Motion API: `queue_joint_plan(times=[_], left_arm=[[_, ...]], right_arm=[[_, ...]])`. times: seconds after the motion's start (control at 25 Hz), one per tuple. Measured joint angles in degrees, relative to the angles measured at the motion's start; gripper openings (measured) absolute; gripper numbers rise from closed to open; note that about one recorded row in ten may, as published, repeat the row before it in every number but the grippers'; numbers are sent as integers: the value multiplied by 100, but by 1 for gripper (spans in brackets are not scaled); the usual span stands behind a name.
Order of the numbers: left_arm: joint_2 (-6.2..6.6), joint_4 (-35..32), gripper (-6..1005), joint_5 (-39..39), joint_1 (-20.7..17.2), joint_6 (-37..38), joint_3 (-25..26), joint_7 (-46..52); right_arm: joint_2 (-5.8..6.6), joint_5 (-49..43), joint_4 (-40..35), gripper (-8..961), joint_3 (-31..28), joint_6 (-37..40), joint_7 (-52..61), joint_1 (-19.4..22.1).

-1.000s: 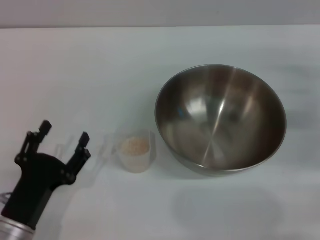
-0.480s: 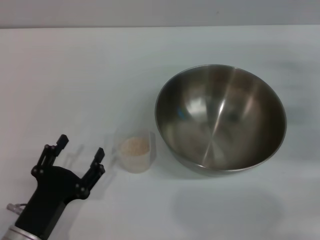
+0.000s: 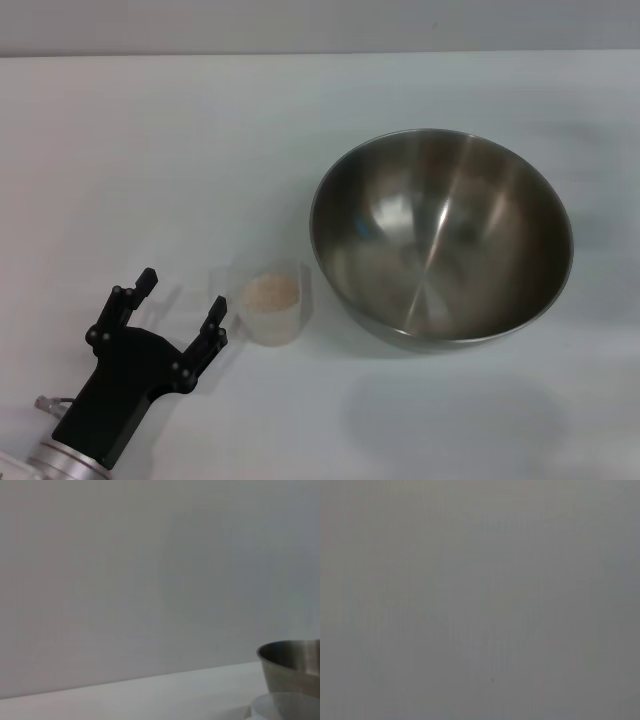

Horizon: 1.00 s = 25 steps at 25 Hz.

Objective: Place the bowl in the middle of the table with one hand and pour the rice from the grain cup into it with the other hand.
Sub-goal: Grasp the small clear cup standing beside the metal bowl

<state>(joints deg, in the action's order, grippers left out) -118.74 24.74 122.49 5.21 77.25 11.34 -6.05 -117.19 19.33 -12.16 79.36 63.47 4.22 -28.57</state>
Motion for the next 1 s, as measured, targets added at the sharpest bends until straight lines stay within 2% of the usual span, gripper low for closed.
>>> queue_joint_plan(times=[1.0], left_arm=[[9, -39, 838, -15, 337, -530, 322, -2]], right_arm=[[-2, 0, -15, 420, 0, 28, 0, 25]])
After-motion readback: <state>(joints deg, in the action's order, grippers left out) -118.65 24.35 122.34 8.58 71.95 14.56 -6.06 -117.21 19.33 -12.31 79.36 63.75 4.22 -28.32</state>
